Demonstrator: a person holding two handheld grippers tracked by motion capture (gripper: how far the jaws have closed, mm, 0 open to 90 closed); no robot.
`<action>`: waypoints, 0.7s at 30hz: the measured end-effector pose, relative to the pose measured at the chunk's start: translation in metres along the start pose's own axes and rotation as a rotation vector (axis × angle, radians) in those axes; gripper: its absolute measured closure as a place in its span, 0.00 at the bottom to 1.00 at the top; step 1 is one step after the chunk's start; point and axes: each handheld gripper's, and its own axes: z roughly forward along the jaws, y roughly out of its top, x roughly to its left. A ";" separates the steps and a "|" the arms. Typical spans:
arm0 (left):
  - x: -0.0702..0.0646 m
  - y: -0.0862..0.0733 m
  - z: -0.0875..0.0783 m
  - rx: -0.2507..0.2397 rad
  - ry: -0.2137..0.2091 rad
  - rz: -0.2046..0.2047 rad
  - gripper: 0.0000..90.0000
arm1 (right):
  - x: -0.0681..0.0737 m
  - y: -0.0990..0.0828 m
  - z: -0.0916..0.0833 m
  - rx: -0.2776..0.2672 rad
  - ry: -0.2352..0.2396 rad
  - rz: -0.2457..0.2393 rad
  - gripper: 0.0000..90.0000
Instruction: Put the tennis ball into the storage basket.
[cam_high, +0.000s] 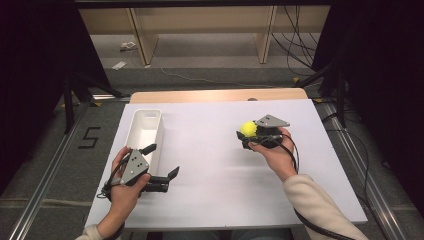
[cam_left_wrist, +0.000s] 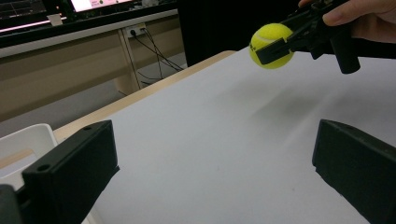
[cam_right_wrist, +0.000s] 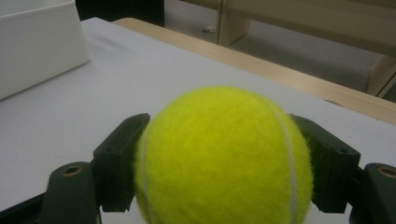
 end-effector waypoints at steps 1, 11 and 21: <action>0.000 0.000 0.000 0.000 0.000 -0.002 0.00 | 0.001 0.000 0.000 0.001 0.003 -0.004 0.29; 0.000 0.000 0.000 0.000 0.003 0.002 0.00 | 0.007 0.005 0.001 -0.013 0.021 0.004 0.29; 0.000 0.000 0.000 -0.002 0.000 0.001 0.00 | 0.013 0.008 0.003 -0.015 0.035 -0.002 0.29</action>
